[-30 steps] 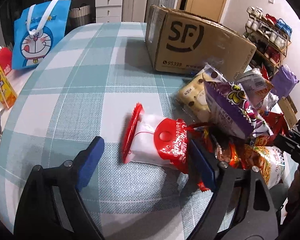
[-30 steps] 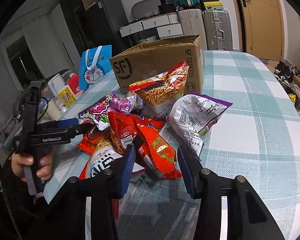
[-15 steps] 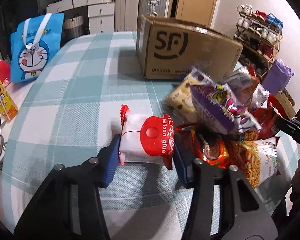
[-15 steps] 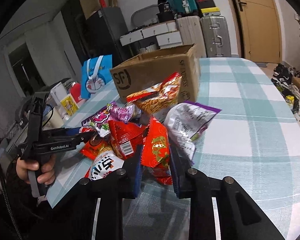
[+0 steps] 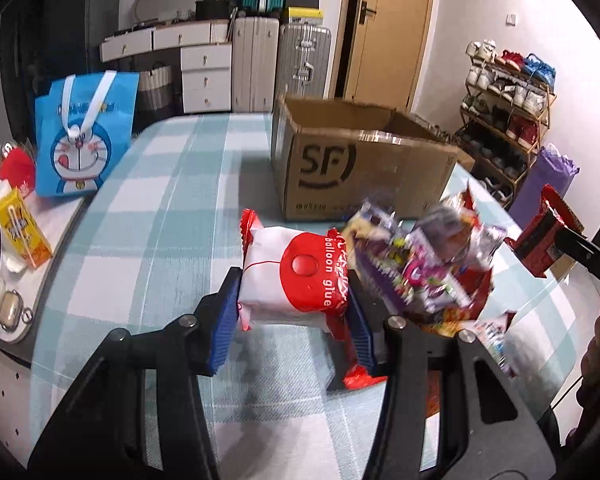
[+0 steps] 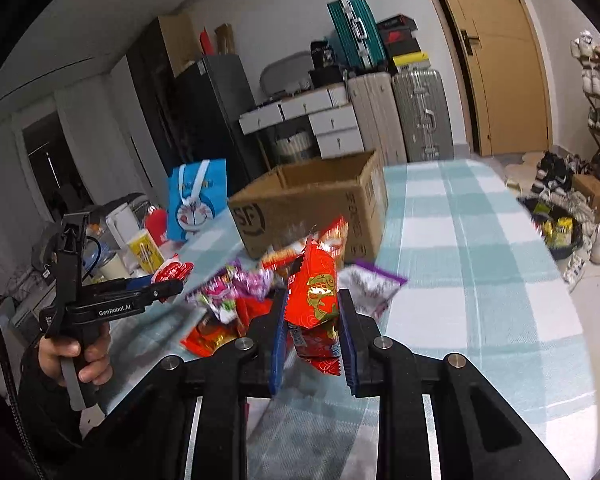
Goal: Organize snacks
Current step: 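Lift both held bags and carry them over the open cardboard box, then open both tools to drop the bags into the box, then move both tools back down to the remaining snack pile, then grasp the purple snack bag with the left tool while the right tool grasps the white-purple bag, then lift both held bags and carry them over the cardboard box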
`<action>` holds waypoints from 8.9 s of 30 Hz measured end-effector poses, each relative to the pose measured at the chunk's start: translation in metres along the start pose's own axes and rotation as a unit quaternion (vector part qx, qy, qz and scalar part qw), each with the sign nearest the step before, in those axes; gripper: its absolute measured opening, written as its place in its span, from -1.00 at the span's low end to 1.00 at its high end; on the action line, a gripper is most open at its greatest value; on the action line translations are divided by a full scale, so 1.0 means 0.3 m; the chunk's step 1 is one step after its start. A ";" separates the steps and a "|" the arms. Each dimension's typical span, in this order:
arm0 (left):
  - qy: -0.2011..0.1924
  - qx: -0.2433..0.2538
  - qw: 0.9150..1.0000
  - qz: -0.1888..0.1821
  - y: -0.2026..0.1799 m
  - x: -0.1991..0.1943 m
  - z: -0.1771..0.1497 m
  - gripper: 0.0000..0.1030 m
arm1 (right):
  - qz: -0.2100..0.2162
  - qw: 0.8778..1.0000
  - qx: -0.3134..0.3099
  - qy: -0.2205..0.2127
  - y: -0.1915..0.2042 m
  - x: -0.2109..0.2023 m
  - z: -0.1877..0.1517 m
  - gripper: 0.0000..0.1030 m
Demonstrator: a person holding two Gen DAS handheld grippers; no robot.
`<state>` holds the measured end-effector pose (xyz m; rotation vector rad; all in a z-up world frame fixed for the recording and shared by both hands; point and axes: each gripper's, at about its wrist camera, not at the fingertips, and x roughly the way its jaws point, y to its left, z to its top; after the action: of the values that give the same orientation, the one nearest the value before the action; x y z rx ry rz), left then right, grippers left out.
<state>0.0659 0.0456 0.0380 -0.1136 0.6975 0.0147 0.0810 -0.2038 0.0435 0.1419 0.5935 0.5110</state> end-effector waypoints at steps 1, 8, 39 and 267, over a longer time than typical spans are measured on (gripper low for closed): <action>-0.006 0.001 1.000 -0.001 -0.005 -0.014 0.015 -0.10 | 0.000 1.000 -0.002 -0.005 0.005 -0.008 0.014 -0.55; -0.038 0.014 0.999 -0.005 -0.049 -0.078 0.117 -0.10 | 0.002 1.000 -0.008 -0.025 0.025 -0.025 0.111 -0.55; -0.027 0.032 0.999 -0.020 -0.163 0.272 0.524 -0.10 | 0.019 0.999 0.028 -0.016 -0.035 0.316 0.416 -0.55; -0.036 -0.007 0.997 -0.062 -0.089 0.056 0.378 -0.28 | -0.031 0.999 0.026 0.021 -0.111 0.219 0.338 -0.26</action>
<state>0.1528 0.0310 0.1162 -0.1688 0.6181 -0.0952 0.1992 -0.1982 0.0852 0.1622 0.6501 0.4386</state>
